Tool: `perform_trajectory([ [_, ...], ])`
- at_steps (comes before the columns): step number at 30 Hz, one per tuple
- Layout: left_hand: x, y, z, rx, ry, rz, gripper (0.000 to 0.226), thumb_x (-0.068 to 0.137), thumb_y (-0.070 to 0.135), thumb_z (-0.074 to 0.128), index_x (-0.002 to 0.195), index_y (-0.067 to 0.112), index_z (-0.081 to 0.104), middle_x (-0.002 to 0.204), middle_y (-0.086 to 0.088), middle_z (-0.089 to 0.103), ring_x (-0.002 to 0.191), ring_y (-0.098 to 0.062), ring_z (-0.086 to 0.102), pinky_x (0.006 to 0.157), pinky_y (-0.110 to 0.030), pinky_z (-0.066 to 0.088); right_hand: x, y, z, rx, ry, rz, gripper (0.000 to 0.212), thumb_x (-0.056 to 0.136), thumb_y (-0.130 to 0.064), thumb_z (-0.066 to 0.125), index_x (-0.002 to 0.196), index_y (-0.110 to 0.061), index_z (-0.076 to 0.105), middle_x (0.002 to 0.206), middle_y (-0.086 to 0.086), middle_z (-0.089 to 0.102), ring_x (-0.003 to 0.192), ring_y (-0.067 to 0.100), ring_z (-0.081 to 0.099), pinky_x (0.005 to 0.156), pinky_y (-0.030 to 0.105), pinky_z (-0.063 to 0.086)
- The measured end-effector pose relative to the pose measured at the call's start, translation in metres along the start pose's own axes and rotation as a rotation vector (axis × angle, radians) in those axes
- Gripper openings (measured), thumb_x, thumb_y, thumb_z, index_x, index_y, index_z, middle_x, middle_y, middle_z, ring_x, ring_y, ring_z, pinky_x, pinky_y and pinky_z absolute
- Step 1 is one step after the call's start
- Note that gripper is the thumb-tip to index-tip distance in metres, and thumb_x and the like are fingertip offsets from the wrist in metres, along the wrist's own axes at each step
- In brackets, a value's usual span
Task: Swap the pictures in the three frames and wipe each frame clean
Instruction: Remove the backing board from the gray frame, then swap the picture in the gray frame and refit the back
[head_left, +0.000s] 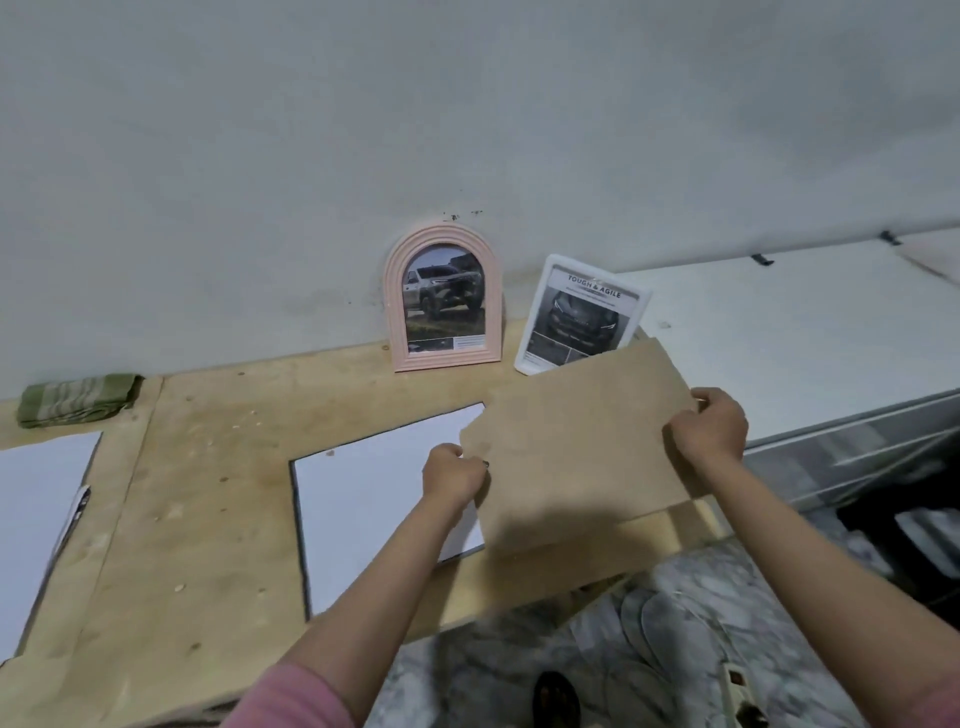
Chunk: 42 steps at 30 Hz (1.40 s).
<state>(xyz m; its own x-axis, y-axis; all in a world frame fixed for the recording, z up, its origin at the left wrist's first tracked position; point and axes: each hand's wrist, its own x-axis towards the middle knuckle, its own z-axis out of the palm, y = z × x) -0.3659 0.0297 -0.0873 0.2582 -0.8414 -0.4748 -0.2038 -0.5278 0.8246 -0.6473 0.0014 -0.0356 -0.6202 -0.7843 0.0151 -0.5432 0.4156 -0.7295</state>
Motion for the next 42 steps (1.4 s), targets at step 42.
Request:
perform_trajectory([
  [42, -0.028, -0.034, 0.089, 0.386, 0.159, 0.065, 0.046, 0.083, 0.023, 0.059, 0.125, 0.008, 0.046, 0.131, -0.017, 0.041, 0.119, -0.035, 0.042, 0.096, -0.035, 0.036, -0.003, 0.108, 0.053, -0.221, -0.289, -0.203, 0.03, 0.068, -0.007, 0.04, 0.084, 0.013, 0.056, 0.107, 0.034, 0.053, 0.092, 0.048, 0.047, 0.076, 0.046, 0.042],
])
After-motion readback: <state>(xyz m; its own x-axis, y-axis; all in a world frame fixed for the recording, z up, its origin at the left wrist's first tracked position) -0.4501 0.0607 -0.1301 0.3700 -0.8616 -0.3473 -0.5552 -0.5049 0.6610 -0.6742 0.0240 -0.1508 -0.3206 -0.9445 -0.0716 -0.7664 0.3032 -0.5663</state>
